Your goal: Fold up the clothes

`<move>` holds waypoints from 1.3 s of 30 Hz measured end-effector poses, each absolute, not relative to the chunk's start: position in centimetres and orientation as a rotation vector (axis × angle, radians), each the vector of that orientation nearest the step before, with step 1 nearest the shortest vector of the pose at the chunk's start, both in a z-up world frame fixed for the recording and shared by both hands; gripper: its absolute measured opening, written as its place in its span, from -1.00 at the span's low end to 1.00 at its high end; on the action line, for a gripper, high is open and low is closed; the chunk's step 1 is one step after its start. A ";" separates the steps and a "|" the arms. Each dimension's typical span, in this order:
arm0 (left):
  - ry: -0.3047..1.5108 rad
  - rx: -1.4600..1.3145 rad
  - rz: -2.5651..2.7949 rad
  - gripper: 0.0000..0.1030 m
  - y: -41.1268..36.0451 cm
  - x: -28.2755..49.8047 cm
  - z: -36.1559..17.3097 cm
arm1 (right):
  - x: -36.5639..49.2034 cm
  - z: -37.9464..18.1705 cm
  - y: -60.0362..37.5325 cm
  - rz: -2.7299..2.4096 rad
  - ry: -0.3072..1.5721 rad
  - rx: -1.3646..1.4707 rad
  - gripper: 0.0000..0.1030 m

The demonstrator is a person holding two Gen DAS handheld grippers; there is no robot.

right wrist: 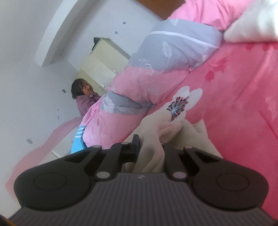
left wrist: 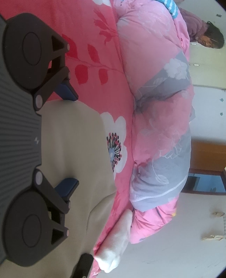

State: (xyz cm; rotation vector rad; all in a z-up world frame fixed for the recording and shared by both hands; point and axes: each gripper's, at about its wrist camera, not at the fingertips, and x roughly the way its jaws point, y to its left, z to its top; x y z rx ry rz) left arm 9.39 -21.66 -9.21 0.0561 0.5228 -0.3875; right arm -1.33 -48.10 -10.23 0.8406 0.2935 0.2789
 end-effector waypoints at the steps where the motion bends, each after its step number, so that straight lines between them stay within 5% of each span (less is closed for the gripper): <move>1: 0.520 0.062 -0.389 0.86 -21.8 9.4 -9.2 | -1.4 -10.5 -48.3 0.273 0.297 0.853 -0.87; 15: 0.506 0.145 -0.421 0.90 -22.8 8.9 -9.3 | -3.6 -13.2 -48.9 0.217 0.342 0.954 -0.88; 20: 0.501 0.161 -0.405 0.90 -23.0 8.6 -9.2 | -4.3 -14.0 -49.9 0.243 0.358 1.030 -0.71; 22: 0.500 0.169 -0.401 0.90 -23.2 8.6 -9.2 | -5.0 -14.0 -50.0 0.247 0.366 1.024 -0.45; 25: 0.494 0.186 -0.393 0.90 -23.5 8.4 -9.2 | -6.1 -14.1 -50.5 0.234 0.368 1.008 -0.44; 26: 0.493 0.192 -0.389 0.90 -23.6 8.3 -9.1 | -6.5 -14.2 -50.8 0.224 0.364 1.004 -0.45; 28: 0.489 0.204 -0.383 0.90 -23.8 8.2 -9.1 | -7.1 -14.3 -51.4 0.203 0.355 0.997 -0.87; 39: 0.471 0.269 -0.358 0.90 -24.9 7.6 -9.0 | -7.0 -14.6 -51.6 0.124 0.403 0.909 -0.91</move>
